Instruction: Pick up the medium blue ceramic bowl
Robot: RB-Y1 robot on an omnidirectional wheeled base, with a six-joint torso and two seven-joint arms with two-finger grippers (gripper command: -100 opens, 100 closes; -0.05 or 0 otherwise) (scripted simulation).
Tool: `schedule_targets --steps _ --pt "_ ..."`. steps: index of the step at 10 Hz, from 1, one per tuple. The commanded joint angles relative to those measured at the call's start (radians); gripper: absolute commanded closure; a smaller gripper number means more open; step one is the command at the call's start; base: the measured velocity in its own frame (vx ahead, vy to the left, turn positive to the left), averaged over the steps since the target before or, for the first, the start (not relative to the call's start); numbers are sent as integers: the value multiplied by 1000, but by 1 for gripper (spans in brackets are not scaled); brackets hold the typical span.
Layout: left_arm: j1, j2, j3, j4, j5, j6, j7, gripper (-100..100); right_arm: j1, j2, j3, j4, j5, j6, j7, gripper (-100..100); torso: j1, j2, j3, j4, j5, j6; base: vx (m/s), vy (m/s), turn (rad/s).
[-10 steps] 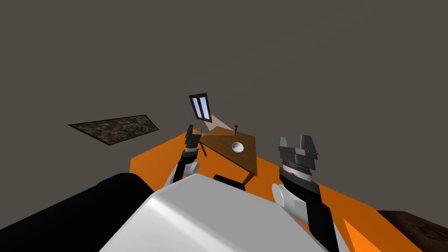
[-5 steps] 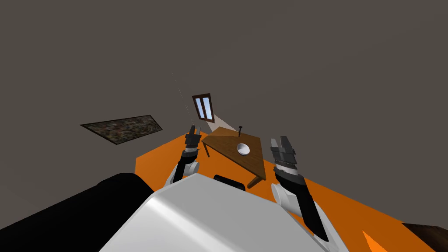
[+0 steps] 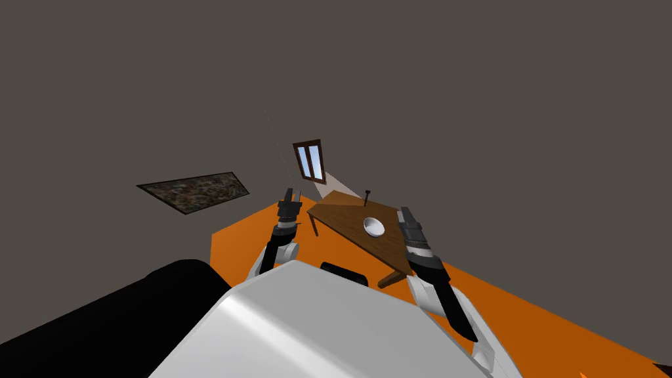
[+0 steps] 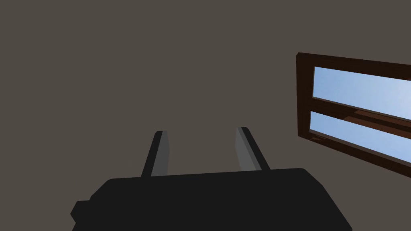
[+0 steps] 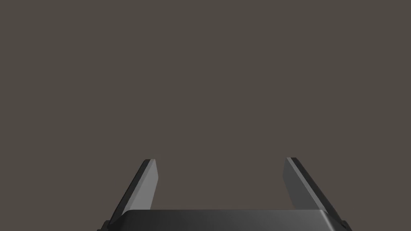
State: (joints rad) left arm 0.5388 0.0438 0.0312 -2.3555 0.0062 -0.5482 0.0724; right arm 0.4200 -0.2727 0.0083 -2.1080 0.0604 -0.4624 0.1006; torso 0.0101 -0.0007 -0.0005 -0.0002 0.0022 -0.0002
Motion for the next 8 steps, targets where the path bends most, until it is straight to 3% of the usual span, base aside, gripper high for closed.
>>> schedule_targets --steps 1,4,5,6,7,8 --pt "0 0 0 0 0 0 0 0 -6 -28 2 24 11 -1 5 -100 0 0 0 0 0 0 25 122 19" --pt "0 0 0 0 0 0 0 0 -35 -114 25 116 69 -12 35 -100 -4 -1 -1 0 -1 0 33 109 63" --pt "0 0 0 0 0 0 0 0 -35 -119 25 128 69 -12 35 -100 -3 -1 0 0 0 0 22 119 25" --pt "0 0 0 0 0 0 0 0 -50 -165 38 160 100 -18 51 -100 -3 0 0 0 0 0 45 158 65" --pt "0 0 0 0 0 0 0 0 -50 -166 38 183 100 -18 51 -100 0 -2 -1 0 0 0 41 141 35" --pt "0 0 0 0 0 0 0 0 -66 -210 51 221 132 -24 67 -100 -1 -2 -1 0 0 0 16 160 88"
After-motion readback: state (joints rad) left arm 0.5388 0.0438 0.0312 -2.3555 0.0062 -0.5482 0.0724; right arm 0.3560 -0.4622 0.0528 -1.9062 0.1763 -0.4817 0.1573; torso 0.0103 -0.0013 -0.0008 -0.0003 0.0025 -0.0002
